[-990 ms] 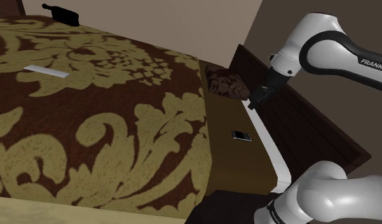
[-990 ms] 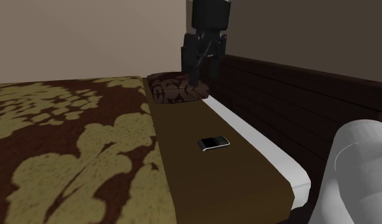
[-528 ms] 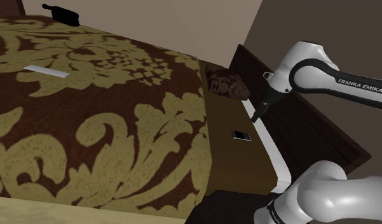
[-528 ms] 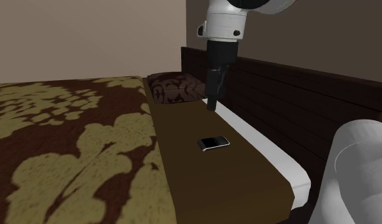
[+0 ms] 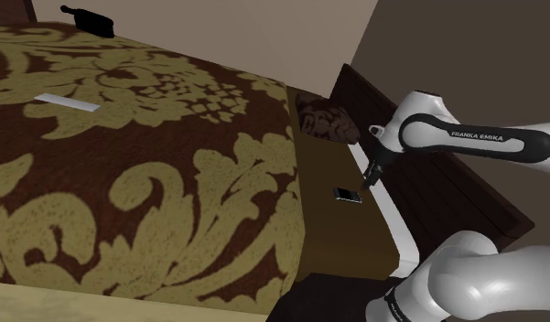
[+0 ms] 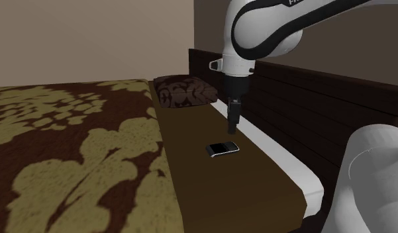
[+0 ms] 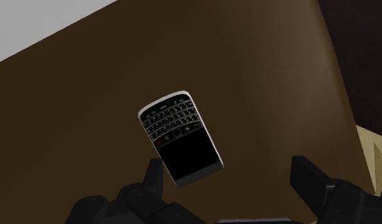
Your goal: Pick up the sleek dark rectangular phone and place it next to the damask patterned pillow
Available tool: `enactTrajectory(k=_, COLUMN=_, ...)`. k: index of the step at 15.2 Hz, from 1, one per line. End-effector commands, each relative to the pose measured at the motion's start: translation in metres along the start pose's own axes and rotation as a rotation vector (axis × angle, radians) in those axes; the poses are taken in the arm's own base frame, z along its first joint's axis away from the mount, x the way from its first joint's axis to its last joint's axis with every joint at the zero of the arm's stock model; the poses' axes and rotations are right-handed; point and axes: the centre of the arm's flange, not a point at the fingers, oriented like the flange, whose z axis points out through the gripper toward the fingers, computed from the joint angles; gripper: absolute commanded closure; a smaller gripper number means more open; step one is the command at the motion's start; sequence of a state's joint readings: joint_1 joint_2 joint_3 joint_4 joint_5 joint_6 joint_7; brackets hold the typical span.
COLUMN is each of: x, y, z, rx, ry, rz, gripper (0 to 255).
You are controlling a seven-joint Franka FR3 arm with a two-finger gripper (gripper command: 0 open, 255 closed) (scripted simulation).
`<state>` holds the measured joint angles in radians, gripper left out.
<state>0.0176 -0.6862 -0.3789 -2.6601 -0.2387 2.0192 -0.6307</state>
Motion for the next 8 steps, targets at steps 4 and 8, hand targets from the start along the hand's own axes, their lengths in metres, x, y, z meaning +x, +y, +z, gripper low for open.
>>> enactTrajectory(k=4, x=-0.009, y=0.039, z=0.053, rx=0.011, ry=-0.017, rz=-0.156, gripper=0)
enactTrajectory(k=8, x=-0.010, y=0.047, z=0.078, rx=0.013, ry=-0.021, rz=-0.185, gripper=0)
